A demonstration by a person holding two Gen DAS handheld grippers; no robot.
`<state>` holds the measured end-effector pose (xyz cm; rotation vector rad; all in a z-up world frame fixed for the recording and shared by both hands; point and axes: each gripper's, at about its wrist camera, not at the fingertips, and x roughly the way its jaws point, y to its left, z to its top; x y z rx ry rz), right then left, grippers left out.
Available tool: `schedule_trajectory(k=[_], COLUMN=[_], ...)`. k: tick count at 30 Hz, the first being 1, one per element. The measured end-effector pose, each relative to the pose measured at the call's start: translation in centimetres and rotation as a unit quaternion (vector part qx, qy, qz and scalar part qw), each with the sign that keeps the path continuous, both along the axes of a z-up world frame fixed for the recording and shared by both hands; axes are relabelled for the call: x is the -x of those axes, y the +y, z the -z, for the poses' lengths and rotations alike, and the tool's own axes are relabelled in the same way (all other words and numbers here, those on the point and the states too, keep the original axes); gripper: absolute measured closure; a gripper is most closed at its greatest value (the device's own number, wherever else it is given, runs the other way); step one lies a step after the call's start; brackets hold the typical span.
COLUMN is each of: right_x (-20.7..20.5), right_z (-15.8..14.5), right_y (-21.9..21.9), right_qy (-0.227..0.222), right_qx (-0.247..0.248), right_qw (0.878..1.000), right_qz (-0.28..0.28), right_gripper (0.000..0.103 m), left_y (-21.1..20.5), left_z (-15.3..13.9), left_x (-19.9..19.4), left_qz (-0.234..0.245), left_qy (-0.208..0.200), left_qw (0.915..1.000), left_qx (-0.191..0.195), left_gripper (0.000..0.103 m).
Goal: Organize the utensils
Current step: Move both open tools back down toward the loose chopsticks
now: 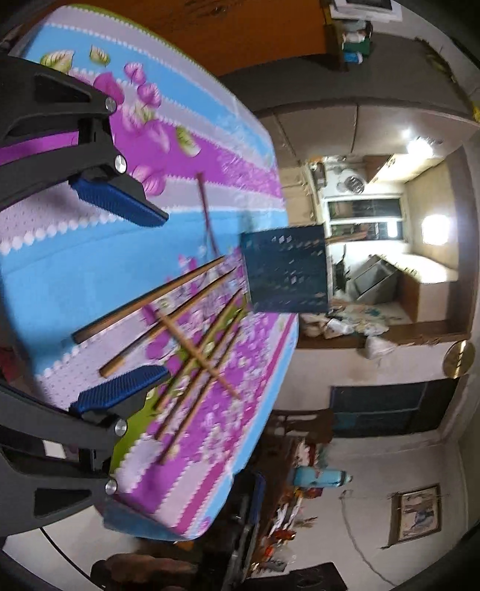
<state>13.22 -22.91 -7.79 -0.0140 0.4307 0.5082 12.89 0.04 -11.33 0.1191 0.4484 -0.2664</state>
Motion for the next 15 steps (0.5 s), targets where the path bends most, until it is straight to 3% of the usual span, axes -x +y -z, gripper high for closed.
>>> schedule_trajectory(k=[2, 5, 9, 15], right_x=[-0.5, -2.2, -7.4, -13.5], right_z=[0.6, 0.3, 0.4, -0.1], right_y=[-0.5, -2.0, -3.5, -5.0], right_qy=[0.014, 0.027, 0.090, 0.094], right_qx=[-0.006, -0.017, -0.005, 0.124], right_qw=[1.000, 0.999, 0.993, 0.973], right_qz=[-0.001, -0.007, -0.075, -0.169], right_gripper=[0.071, 0.071, 0.071, 0.070], left_y=[0.1, 0.8, 1.4, 2.6], left_z=[0.1, -0.3, -0.9, -2.3], left_x=[-0.4, -0.9, -1.4, -2.3], left_qz=[0.002, 0.004, 0.004, 0.025], left_qy=[-0.002, 0.005, 0.014, 0.024], left_qw=[1.0000, 0.9999, 0.9995, 0.9983], left_qx=[-0.009, 0.012, 0.029, 0.046], left_gripper=[0.029, 0.029, 0.029, 0.029])
